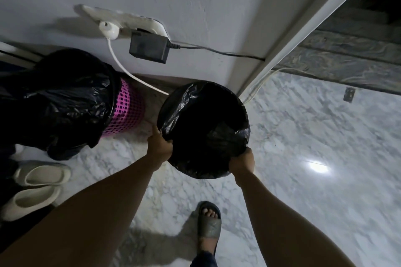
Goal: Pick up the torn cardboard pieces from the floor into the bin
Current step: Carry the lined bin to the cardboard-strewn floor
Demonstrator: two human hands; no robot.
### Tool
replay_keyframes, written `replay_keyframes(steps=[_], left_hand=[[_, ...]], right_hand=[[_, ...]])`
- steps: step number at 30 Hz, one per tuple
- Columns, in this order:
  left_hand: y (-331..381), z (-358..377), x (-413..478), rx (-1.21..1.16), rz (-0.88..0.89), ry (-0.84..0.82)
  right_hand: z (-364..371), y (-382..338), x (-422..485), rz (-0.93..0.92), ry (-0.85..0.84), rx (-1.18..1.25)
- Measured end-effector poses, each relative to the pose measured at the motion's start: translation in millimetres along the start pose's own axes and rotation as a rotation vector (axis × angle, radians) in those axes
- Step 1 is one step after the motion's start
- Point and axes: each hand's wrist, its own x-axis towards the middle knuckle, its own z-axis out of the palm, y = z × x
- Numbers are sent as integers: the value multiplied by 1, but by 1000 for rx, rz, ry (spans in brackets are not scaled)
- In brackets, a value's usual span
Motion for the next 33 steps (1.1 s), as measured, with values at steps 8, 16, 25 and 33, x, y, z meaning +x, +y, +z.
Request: replay_keyframes(steps=[8,16,25,33], left_hand=[[-25,9,-14,-39,53,15],[-46,11,-42,-91,10,60],[-47,-103,-179,17,178,91],[-90,-232,-299,74,464,8]], right_hand=[[3,2,-26,-38,23,-28],[-24,44,-37,-58,9,-28],[-40,76,-168,-135,27,41],[-54,80,-342,-360,135,53]])
